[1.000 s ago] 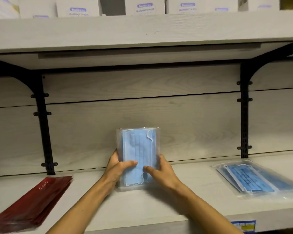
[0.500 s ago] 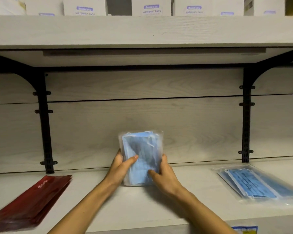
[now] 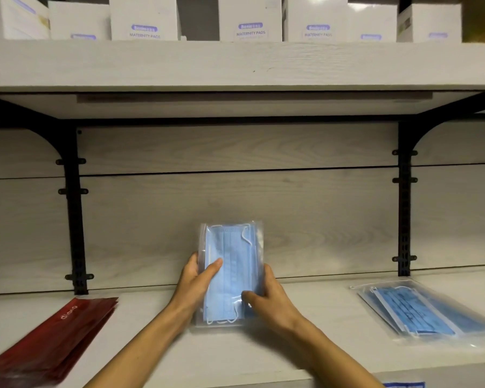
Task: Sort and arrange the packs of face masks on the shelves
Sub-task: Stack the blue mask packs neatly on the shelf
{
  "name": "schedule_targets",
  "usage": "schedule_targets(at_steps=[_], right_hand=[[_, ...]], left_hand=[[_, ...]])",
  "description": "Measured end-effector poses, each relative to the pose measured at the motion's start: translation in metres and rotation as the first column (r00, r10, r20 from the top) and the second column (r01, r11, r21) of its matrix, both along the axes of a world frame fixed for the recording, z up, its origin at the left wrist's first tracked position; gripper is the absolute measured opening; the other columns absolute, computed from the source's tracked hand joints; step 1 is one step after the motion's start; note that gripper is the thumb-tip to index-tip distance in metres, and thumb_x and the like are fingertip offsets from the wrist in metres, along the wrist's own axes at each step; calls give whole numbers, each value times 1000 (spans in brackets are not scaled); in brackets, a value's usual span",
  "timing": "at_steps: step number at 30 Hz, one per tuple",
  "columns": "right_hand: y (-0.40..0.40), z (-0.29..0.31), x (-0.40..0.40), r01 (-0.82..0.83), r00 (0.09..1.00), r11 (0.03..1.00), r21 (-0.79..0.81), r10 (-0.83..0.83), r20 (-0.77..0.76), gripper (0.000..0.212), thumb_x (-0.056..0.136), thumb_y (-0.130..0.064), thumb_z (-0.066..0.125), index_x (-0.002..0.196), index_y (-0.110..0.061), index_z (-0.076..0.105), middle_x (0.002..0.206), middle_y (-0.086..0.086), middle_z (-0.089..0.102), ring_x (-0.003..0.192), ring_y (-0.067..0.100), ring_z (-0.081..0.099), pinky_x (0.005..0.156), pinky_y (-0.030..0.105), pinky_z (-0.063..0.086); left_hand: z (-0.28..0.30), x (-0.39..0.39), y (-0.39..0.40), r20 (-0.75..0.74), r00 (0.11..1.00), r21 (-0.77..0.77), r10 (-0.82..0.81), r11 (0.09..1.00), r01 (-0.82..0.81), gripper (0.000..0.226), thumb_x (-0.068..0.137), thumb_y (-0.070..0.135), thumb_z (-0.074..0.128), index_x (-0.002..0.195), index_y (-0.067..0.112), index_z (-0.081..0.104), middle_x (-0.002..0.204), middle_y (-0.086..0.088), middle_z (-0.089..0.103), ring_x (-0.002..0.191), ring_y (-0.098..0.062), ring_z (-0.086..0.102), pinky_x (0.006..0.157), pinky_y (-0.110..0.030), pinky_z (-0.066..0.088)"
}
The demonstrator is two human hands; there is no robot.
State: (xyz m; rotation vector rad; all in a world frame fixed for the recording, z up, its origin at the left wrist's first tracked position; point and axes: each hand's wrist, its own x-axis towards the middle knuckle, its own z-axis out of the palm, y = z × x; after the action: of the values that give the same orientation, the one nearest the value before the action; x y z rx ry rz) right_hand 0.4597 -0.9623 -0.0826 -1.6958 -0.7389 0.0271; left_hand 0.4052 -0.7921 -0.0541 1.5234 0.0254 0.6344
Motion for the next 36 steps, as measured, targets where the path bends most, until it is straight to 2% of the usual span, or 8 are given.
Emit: schedule_targets(at_steps=[5,8,11,15,20,25,31,36], right_hand=[[-2,0,-6,-66,954,983,172,113,-277,43,87,-8,64,123,-26,50,118,13,68,99,32,73,84,55,60],[-1,1,-12,-41,907,985,166,107,-408,45,81,-9,66,123,-19,50,111,16,69,92,36,74,79,53,61],[-1,3,-11,18,926,998,-66,-41,-375,45,80,-11,67,120,-12,48,110,11,68,96,29,71,84,42,61],[-4,6,-11,30,914,996,-83,-61,-401,38,82,-9,69,115,-12,49,114,13,67,102,30,70,86,42,60],[-3,10,-16,23,925,978,-209,-100,-366,42,77,-25,71,110,-13,49,104,4,63,85,18,65,65,31,54],[1,19,-29,-23,959,961,-275,-57,-279,13,95,-14,55,83,-13,49,79,-2,50,65,8,48,49,13,39],[11,15,-48,7,980,933,-360,-79,-185,9,96,-21,51,94,-13,49,88,-2,50,70,8,46,57,21,38],[15,13,-61,98,976,915,-392,-164,-140,16,93,-22,54,80,-17,44,87,-1,49,70,12,46,57,25,36]], left_hand=[[0,2,4,-45,998,-15,39,999,-40,28,93,18,70,119,16,62,109,-10,75,96,-27,74,83,-44,61],[-6,6,11,-208,975,44,78,997,-71,54,85,37,77,128,12,56,122,-10,70,106,-26,71,93,-47,57],[-13,6,14,-394,919,71,8,997,22,54,83,34,79,124,6,59,105,-12,76,91,-29,75,81,-43,62],[-24,15,28,-505,863,111,23,993,39,77,58,49,78,119,5,61,101,-12,77,89,-28,76,82,-43,62],[-16,-8,21,-535,841,150,77,989,4,18,93,13,63,109,5,59,94,-11,73,82,-24,72,68,-33,59],[-16,-20,26,-524,840,195,140,980,-41,6,95,8,61,100,9,57,91,-9,71,78,-21,69,68,-30,57],[-12,-34,32,-515,826,284,231,955,-90,8,97,11,59,90,9,56,84,-5,65,70,-15,63,53,-19,50],[-13,-44,40,-561,801,262,208,963,-67,32,94,25,62,116,5,48,104,-12,63,88,-24,65,76,-34,56]])
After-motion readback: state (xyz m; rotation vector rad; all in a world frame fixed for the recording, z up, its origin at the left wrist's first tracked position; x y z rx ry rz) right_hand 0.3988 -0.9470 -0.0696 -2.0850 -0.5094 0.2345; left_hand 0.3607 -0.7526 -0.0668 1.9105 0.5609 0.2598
